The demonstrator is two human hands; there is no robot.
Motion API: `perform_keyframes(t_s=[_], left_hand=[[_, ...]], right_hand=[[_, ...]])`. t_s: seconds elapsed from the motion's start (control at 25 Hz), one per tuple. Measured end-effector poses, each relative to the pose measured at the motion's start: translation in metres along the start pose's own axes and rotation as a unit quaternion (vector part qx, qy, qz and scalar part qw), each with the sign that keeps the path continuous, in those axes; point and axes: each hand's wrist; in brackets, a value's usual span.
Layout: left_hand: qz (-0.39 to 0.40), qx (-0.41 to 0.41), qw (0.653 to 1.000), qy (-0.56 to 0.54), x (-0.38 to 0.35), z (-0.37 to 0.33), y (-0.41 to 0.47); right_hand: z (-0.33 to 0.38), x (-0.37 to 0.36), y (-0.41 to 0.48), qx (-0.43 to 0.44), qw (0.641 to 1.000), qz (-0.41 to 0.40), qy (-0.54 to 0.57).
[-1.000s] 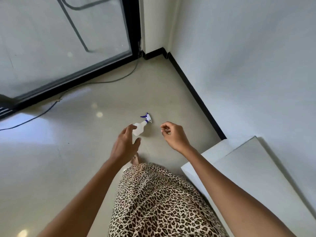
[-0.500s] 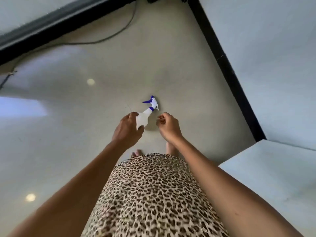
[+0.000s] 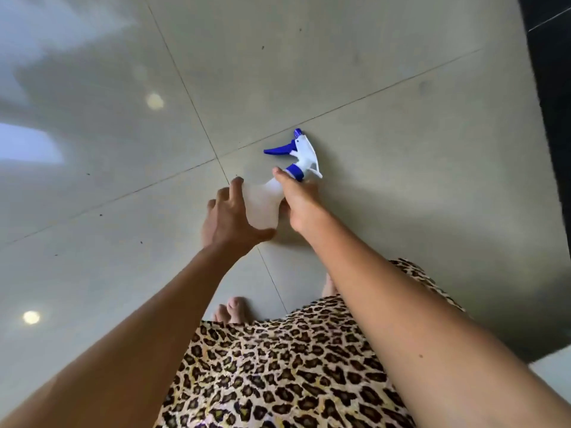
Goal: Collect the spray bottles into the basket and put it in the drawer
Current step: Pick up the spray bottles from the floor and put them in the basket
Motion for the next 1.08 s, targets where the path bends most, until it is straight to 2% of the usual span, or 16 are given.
perform_keyframes(t_s=[0.16, 0.32, 0.6, 0.76, 0.84, 0.92, 1.0, 1.08], left_hand=[[-0.026, -0.012, 0.999, -0.028, 0.018, -0.008, -0.017], [-0.031, -0.062, 0.997, -0.041, 0.091, -0.047, -0.069], [-0.046, -0.179, 0.982, -0.042, 0.279, -0.157, -0.246], [-0.051, -0.277, 0.959, -0.034, 0.364, -0.220, -0.353], [-0.049, -0.307, 0.949, -0.045, 0.386, -0.243, -0.377], [-0.056, -0.402, 0.914, -0.019, 0.415, -0.295, -0.474], [-0.057, -0.413, 0.908, -0.041, 0.417, -0.308, -0.488], [-0.054, -0.476, 0.876, -0.044, 0.405, -0.336, -0.541]], right_hand=[[0.012, -0.002, -0.024, 0.010, 0.999, 0.006, 0.045], [0.064, 0.019, -0.110, 0.076, 0.995, 0.006, 0.061], [0.186, 0.101, -0.374, 0.241, 0.968, 0.007, 0.071], [0.230, 0.177, -0.519, 0.336, 0.938, 0.008, 0.085], [0.247, 0.197, -0.559, 0.385, 0.919, 0.009, 0.090], [0.246, 0.272, -0.659, 0.448, 0.884, -0.043, 0.130], [0.250, 0.287, -0.684, 0.473, 0.873, -0.045, 0.110], [0.230, 0.343, -0.733, 0.504, 0.852, -0.069, 0.128]])
Point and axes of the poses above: each hand's wrist, its own y-axis towards the middle knuckle, its own x-axis out of the back of the hand, z = x × y, and after that the axes turned 5 degrees about y, right-handed
